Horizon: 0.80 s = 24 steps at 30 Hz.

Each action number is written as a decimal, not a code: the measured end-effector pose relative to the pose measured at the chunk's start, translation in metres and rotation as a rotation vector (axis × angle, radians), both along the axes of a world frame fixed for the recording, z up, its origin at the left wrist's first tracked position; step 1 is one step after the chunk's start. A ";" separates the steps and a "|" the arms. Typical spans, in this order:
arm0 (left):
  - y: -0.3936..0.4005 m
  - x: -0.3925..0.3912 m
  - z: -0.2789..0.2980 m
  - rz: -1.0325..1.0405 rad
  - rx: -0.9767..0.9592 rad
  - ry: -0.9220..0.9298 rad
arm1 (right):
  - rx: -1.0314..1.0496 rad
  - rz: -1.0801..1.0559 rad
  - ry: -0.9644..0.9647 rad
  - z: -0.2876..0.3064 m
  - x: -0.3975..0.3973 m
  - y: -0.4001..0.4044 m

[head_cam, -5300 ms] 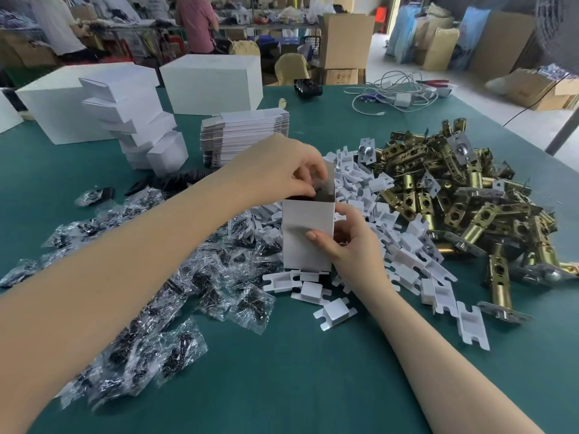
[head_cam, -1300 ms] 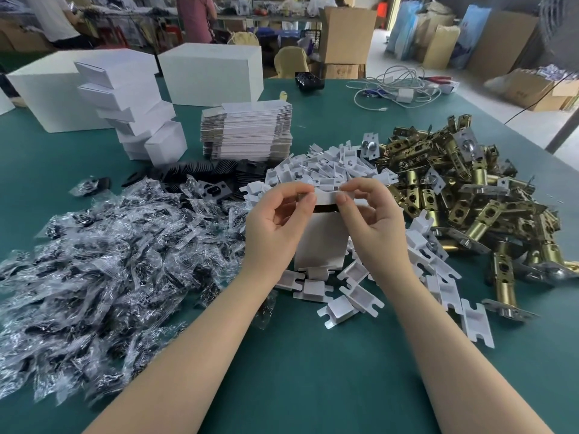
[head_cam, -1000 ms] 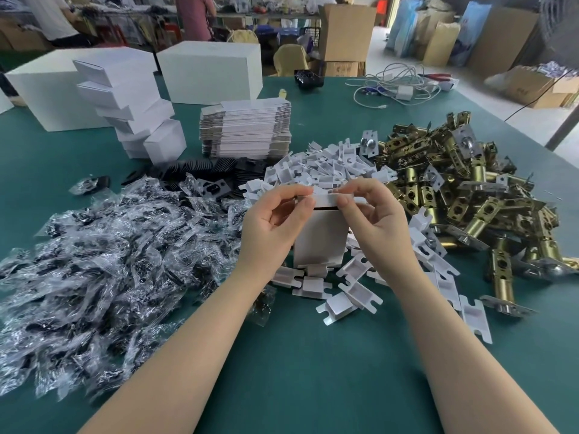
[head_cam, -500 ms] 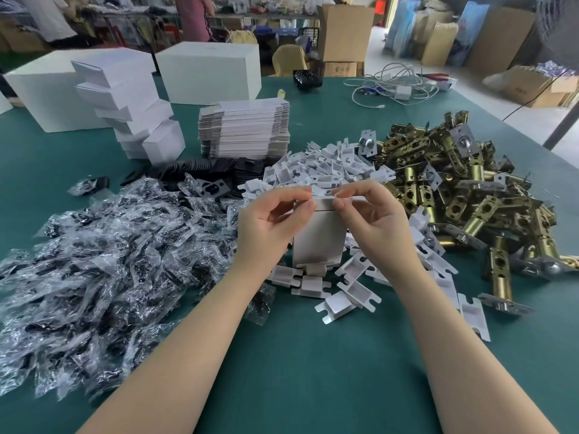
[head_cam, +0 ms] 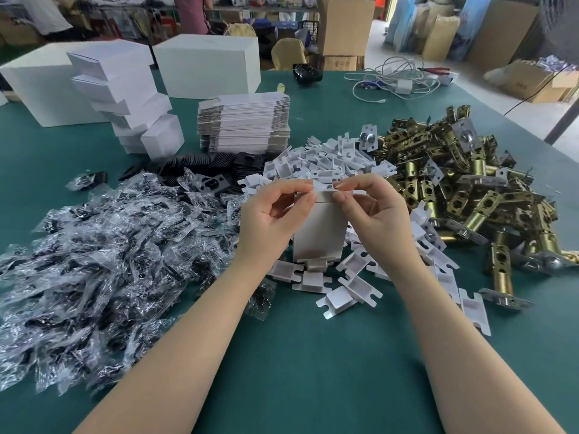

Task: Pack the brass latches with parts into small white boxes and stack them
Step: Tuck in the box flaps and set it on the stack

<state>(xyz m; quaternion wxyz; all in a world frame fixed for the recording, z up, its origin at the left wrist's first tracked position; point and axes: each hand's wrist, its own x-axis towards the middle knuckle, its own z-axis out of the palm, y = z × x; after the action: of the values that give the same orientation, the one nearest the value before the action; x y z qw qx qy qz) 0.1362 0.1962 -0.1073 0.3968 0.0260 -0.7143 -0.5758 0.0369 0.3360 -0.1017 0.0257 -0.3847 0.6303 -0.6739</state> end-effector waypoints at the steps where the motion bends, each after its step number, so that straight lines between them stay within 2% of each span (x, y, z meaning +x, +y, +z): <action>1: 0.001 0.001 -0.001 0.002 -0.006 0.004 | -0.002 0.005 -0.003 0.001 0.001 0.001; 10: -0.003 0.007 0.002 -0.084 0.060 -0.040 | 0.008 0.032 -0.050 0.003 0.002 0.004; 18: -0.006 0.007 -0.006 -0.038 -0.096 -0.039 | 0.035 0.046 0.007 0.001 0.001 0.005; 24: -0.008 0.002 -0.013 0.042 -0.254 -0.020 | 0.059 -0.023 0.119 -0.004 0.000 0.006</action>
<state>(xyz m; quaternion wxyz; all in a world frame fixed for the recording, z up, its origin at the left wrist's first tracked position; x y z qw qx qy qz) 0.1386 0.1884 -0.1201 0.4017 -0.0039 -0.7847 -0.4721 0.0364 0.3416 -0.1062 -0.0083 -0.4160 0.6546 -0.6312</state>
